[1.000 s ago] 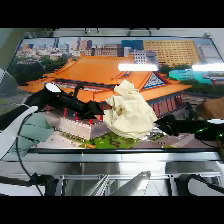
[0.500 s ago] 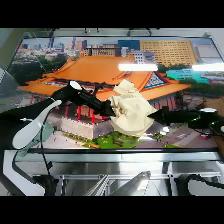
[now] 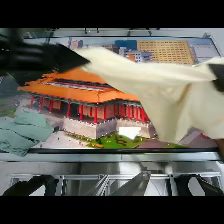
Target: Fold the shirts.
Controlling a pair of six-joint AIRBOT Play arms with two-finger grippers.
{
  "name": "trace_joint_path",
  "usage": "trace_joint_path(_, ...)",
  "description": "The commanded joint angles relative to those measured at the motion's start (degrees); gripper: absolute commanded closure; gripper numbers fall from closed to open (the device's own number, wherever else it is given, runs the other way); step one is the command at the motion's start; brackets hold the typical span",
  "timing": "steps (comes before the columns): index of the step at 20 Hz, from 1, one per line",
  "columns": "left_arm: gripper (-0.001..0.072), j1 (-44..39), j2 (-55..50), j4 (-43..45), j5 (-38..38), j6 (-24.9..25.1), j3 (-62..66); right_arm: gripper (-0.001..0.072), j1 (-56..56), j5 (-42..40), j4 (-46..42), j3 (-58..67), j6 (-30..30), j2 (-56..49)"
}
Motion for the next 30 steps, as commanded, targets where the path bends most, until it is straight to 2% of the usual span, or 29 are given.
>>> trace_joint_path(1, 0.0678, 5.0, 14.1, 8.6, 8.2, 0.1, 4.0, 0.0689, -0.6, -14.9, -2.0, 5.7, -2.0, 12.5)
trace_joint_path(2, 0.0678, 6.4, 15.1, 9.6, 8.3, 0.1, 3.8, 0.0689, 0.0, -18.3, -6.7, 5.7, -1.9, 14.0)
trace_joint_path(4, 0.0678, 8.9, 14.9, 9.6, 6.4, 0.1, 1.5, 0.0689, 3.1, -19.1, -13.7, 5.6, 0.2, 13.3)
trace_joint_path(8, 0.0677, 7.6, 7.3, 10.0, 3.0, 0.2, -8.0, 0.0688, 18.3, -23.6, -22.6, 0.9, 0.2, 4.5)
trace_joint_path(12, 0.0677, 6.2, -5.8, 10.7, 4.5, 5.4, -16.7, 0.068, 39.0, -45.4, -29.1, -7.0, -2.5, -13.7)
trace_joint_path(13, 0.0678, 7.0, -9.8, 10.8, 4.9, 6.3, -17.7, 0.0553, 41.3, -47.9, -29.3, -7.0, -2.5, -19.1)
trace_joint_path(14, 0.0675, 8.4, -13.4, 10.7, 4.9, 6.4, -17.9, 0.0264, 41.9, -47.9, -28.8, -6.7, -2.4, -24.2)
trace_joint_path(15, 0.0612, 10.5, -16.7, 10.5, 4.5, 6.4, -17.7, 0.0173, 41.3, -45.6, -28.4, -6.2, -2.4, -27.8)
trace_joint_path(17, 0.0084, 15.0, -22.2, 10.5, 0.7, 6.3, -14.8, 0.0177, 36.3, -38.2, -28.5, -5.5, -2.4, -31.2)
trace_joint_path(18, 0.0001, 16.9, -24.2, 10.4, -2.0, 5.4, -13.0, 0.018, 32.0, -33.9, -29.0, -5.5, -2.4, -31.3)
trace_joint_path(19, 0.0001, 18.6, -26.2, 10.2, -6.3, 3.8, -11.1, 0.0207, 27.2, -29.4, -30.4, -5.5, -2.0, -31.0)
trace_joint_path(20, 0.0001, 19.3, -27.8, 10.0, -10.3, 2.2, -9.8, 0.0266, 21.6, -24.1, -33.4, -5.5, -0.5, -30.6)
trace_joint_path(22, 0.0001, 18.4, -28.6, 10.0, -16.9, 0.1, -11.5, 0.0267, 11.9, -16.4, -42.3, -5.7, 4.0, -30.1)
trace_joint_path(23, 0.0001, 16.5, -27.9, 10.0, -16.9, 0.1, -14.2, 0.0266, 7.8, -14.8, -47.6, -6.1, 6.4, -30.0)
trace_joint_path(25, 0.0002, 10.8, -25.9, 10.1, -13.0, 0.2, -21.4, 0.0254, 1.0, -15.5, -56.5, -8.6, 11.1, -30.0)
trace_joint_path(27, 0.0002, 3.4, -25.0, 10.0, -6.5, 0.2, -27.3, 0.0254, -3.2, -17.3, -57.4, -12.3, 11.4, -30.1)
trace_joint_path(30, 0.0002, -8.4, -26.9, 10.0, 3.2, 0.1, -31.3, 0.0254, -2.6, -22.2, -57.4, -17.2, 11.3, -30.2)
